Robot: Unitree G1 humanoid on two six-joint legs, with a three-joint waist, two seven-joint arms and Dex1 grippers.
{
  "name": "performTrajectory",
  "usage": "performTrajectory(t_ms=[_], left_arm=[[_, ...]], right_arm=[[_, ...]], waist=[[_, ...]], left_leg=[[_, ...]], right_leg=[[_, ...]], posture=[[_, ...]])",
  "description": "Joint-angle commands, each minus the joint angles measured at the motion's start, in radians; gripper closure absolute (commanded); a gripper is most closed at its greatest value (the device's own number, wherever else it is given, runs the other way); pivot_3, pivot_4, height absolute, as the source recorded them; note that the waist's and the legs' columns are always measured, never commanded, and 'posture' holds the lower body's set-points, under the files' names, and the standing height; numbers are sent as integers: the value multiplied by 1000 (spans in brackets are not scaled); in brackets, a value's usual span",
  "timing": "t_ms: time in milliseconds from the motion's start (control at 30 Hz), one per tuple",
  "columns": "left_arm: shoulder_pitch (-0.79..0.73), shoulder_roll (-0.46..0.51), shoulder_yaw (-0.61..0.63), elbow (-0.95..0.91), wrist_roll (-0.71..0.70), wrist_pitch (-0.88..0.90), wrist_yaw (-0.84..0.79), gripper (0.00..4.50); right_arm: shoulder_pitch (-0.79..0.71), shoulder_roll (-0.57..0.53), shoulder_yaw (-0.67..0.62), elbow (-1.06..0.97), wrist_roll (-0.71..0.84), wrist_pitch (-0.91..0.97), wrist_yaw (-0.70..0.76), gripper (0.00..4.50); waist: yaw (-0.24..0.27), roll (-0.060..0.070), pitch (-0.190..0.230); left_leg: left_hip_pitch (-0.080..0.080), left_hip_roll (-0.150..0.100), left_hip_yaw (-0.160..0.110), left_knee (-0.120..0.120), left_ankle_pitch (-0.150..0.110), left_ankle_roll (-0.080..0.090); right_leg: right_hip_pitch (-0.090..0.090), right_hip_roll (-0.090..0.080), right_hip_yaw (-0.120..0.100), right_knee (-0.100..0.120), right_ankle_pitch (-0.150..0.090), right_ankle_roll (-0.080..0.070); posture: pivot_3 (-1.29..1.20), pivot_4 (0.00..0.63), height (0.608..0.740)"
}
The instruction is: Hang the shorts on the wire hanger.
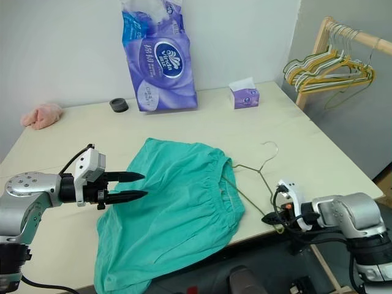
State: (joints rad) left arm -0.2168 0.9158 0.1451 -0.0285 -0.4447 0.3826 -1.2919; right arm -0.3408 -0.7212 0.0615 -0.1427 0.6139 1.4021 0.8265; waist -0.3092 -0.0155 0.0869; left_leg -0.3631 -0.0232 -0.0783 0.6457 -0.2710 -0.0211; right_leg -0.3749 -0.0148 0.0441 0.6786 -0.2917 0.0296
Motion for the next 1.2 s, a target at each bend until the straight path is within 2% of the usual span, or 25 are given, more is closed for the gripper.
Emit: performTrajectory(t_ms=[33,267,433,533,567,667,767,933,1100,1200], left_arm=[[-10,11,26,-14,-5,-16,12,1766],[-7,-1,24,-24,-9,-16,36,1766],[-17,-13,30,-12,-9,0,79,1766],[-69,-36,43,36,-21,46,139,1766],[-100,-53,54,63,-21,49,175,1597],[-169,-81,71,116,-9,23,231,977],[-244,-104,78,146,-14,11,262,12],[-373,-111,39,169,-11,-14,222,12],[-412,-57,-47,176,35,-70,63,12],[-432,-16,-122,212,103,-169,-47,12]], right_arm=[[-45,52,5,60,-4,6,-37,4500],[-144,234,-119,151,10,97,-152,4500],[-177,257,-149,102,16,82,-188,4500],[-169,227,-116,7,20,37,-176,4500],[-164,210,-88,-34,11,3,-169,4500],[-158,193,-41,-119,1,-51,-170,4500],[-163,173,27,-178,-32,-134,-171,4500],[-186,118,184,-231,-147,-324,-141,4500],[-192,61,288,-260,-242,-478,-89,4500],[-201,35,325,-281,-285,-544,-54,4500]], waist=[[0,-1,-1],[0,-2,-2],[2,-1,-2],[7,-1,-2],[7,-1,-2],[5,-2,-2],[1,-2,-2],[-1,-2,-2],[-5,-2,-2],[-8,-2,-2]], left_leg=[[0,0,0,0,0,0],[0,0,-1,0,0,0],[-1,-1,0,0,0,0],[-1,-2,-1,1,0,0],[-2,-2,-1,1,0,0],[-2,-2,-1,1,0,0],[-2,-2,-1,1,0,0],[-2,-2,-1,1,0,0],[-2,-2,-1,1,0,0],[-2,-2,-1,1,0,0]], right_leg=[[0,0,0,0,0,0],[0,0,0,1,0,0],[-1,-2,0,2,1,-1],[-1,-3,0,2,1,0],[-1,-3,-1,2,1,0],[-1,-3,-1,2,1,1],[-2,-3,-1,2,1,1],[-2,-3,-1,2,2,1],[-3,-3,-1,2,2,1],[-3,-3,-1,2,2,1]], posture=[[-350,44,740],[-343,37,740],[-342,35,740],[-342,35,740],[-347,35,740],[-351,33,740],[-354,33,740],[-353,31,740],[-350,30,740],[-349,30,740]])
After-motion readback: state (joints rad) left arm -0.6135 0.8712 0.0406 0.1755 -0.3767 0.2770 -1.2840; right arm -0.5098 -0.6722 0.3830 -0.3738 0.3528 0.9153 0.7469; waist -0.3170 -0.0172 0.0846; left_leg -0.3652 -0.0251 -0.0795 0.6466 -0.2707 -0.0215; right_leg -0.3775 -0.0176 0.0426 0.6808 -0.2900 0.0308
